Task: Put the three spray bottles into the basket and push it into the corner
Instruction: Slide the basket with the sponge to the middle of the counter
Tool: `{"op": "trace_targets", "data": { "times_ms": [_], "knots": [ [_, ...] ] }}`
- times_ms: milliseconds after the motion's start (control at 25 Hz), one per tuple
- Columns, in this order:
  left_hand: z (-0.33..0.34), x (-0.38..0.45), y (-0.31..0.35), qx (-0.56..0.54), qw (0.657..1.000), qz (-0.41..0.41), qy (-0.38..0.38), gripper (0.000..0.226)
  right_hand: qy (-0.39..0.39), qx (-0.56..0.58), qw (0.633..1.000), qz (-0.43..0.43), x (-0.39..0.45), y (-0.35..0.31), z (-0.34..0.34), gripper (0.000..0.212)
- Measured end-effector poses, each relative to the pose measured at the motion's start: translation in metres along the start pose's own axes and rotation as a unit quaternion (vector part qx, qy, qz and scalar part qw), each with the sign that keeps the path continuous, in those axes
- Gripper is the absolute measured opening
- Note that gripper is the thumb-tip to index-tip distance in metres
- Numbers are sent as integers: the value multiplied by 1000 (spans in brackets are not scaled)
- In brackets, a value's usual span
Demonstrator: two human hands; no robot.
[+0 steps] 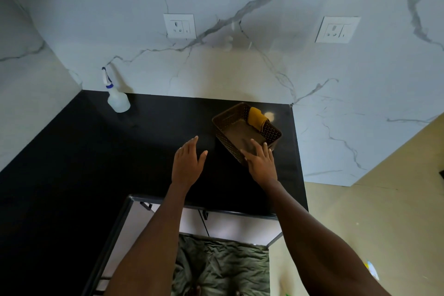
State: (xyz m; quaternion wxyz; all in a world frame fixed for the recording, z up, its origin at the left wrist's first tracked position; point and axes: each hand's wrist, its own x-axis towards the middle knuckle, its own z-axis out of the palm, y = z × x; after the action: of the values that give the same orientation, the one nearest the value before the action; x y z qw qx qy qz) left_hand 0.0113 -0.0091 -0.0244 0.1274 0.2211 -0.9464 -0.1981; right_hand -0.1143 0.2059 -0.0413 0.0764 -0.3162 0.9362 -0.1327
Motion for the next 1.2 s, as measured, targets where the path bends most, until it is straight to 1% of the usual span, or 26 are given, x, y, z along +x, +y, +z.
{"op": "trace_targets", "data": {
  "times_ms": [80, 200, 320, 400, 440, 520, 600, 640, 720, 920, 1200],
  "knots": [
    [1, 4, -2, 5, 1000, -11, -5, 60, 0, 10, 1000, -12, 1, 6, 1, 44],
    [4, 13, 0, 12, 999, -22, -21, 63, 2, 57, 998, -37, -3, 19, 1, 40],
    [10, 21, 3, 32, 997, -31, -70, 70, 14, 121, 992, -36, -5, 36, -1, 37],
    [16, 27, 4, 53, 991, -36, -114, 75, 19, 136, 991, -11, -1, 40, -2, 38],
    [19, 30, 5, 60, 989, -38, -133, 77, 15, 135, 991, 9, 3, 38, -2, 43],
    [25, 35, 6, 70, 984, -38, -157, 76, -1, 146, 988, 44, 11, 31, -1, 62],
    [30, 40, 6, 75, 982, -40, -169, 76, -8, 172, 983, 66, 19, 25, 3, 79],
    [31, 42, 5, 78, 981, -42, -171, 75, -9, 176, 982, 72, 23, 23, 4, 83],
    [34, 46, 2, 90, 981, -48, -166, 75, -15, 166, 983, 77, 29, 22, 6, 87],
    [32, 59, -9, 106, 979, -68, -158, 75, -48, 96, 992, 65, 54, 11, 7, 84],
    [12, 74, -60, 136, 976, -56, -161, 75, -70, 70, 994, 49, 92, -24, 14, 81]
  ]
}}
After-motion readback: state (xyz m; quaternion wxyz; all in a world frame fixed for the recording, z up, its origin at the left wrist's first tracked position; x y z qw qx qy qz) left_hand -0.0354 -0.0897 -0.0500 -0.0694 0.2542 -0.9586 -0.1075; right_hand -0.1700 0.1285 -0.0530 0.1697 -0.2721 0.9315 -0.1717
